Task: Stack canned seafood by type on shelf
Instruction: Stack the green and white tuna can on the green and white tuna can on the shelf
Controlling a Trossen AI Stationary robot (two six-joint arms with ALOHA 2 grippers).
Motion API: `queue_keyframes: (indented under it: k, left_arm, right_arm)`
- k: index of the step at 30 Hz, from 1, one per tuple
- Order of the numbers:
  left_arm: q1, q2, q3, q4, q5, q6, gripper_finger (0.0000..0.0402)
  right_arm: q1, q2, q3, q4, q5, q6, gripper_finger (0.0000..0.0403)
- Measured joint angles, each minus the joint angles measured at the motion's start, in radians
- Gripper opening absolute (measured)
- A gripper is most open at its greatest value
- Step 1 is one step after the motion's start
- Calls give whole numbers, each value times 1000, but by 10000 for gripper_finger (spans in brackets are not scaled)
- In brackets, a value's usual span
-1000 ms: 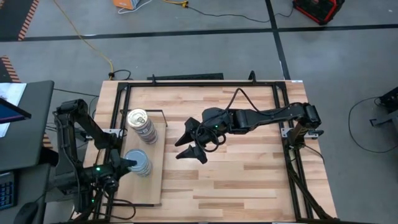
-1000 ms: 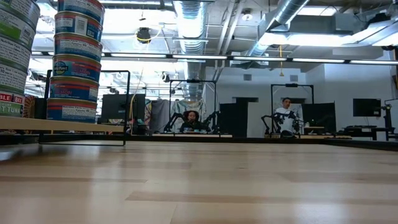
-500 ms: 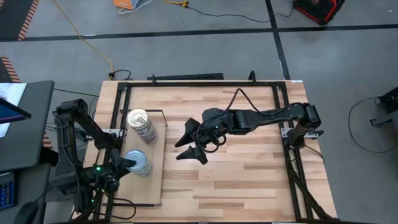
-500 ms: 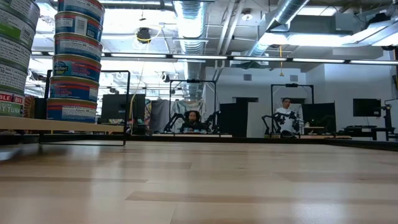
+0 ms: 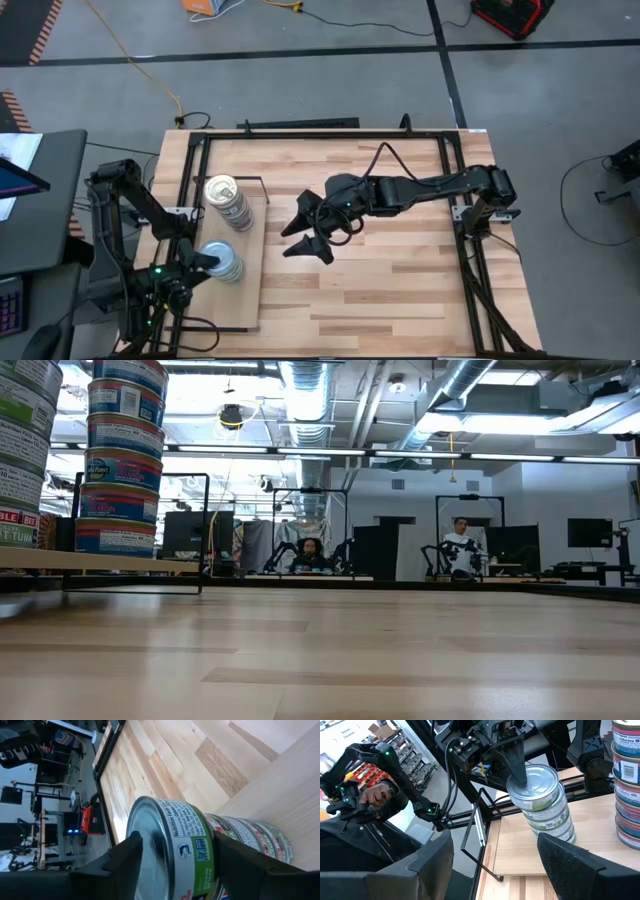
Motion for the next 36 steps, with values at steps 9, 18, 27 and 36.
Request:
queue_keyframes:
  k: [9, 18, 27, 36]
  left_arm:
    - [-2, -1, 1, 5, 39, 4, 253]
    - [-16, -2, 24, 16, 54, 48, 254]
    - [-16, -1, 41, 15, 55, 68, 254]
    - [-16, -1, 41, 15, 24, 108, 254]
  right_arm:
    - [0, 0, 0, 1, 0, 0, 311]
    - [-2, 0, 0, 1, 0, 1, 311]
    - [-2, 0, 0, 1, 0, 1, 311]
    - [-2, 0, 0, 1, 0, 1, 311]
